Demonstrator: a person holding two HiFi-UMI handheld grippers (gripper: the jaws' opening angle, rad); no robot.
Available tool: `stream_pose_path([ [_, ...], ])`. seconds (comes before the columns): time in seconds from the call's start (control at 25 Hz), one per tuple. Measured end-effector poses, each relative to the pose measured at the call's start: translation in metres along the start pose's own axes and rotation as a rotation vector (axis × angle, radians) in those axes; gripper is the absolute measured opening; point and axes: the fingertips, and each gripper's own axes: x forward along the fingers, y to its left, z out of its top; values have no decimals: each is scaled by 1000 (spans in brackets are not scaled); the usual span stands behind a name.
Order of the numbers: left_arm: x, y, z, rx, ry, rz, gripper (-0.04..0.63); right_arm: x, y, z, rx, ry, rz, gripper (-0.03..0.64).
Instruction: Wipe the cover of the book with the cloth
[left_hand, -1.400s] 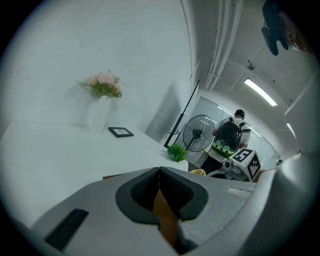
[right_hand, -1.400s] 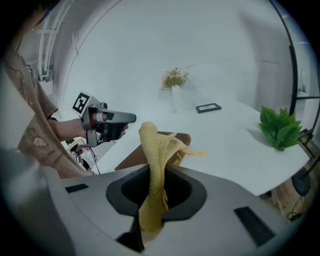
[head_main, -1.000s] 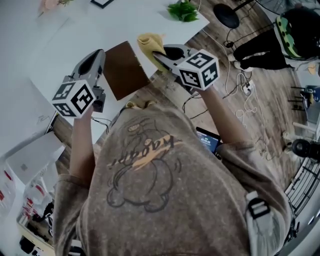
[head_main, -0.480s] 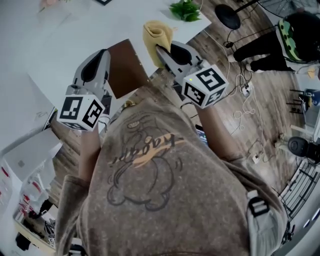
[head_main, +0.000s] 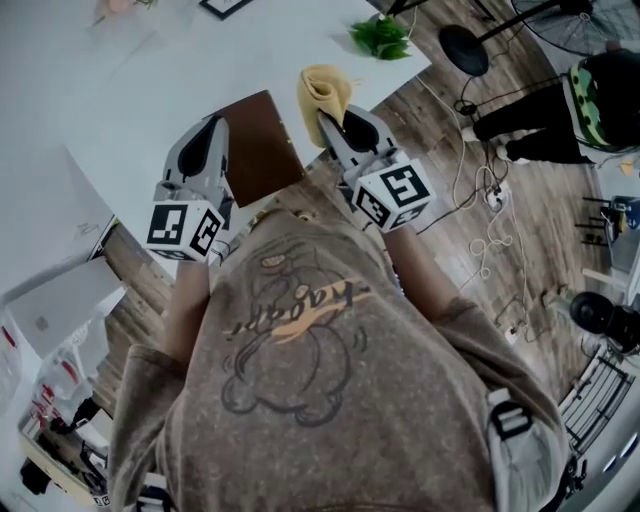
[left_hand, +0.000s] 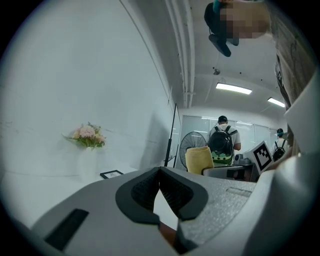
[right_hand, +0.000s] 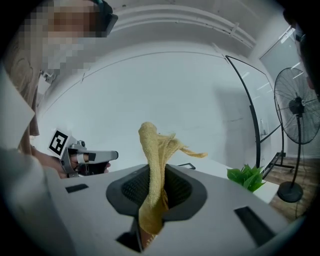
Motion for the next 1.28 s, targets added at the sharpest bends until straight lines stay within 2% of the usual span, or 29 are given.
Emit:
stream_pose_path([
  [0.4, 0, 9, -18, -6, 2, 30, 3, 6, -4, -22, -11, 18, -56, 66],
  [0.84, -11, 15, -29, -26, 42, 76, 3, 8, 10, -23, -5, 28, -26, 63],
  [1.28, -14, 13, -34, -32, 59, 80, 4, 7, 10, -25, 10, 29, -44, 63],
])
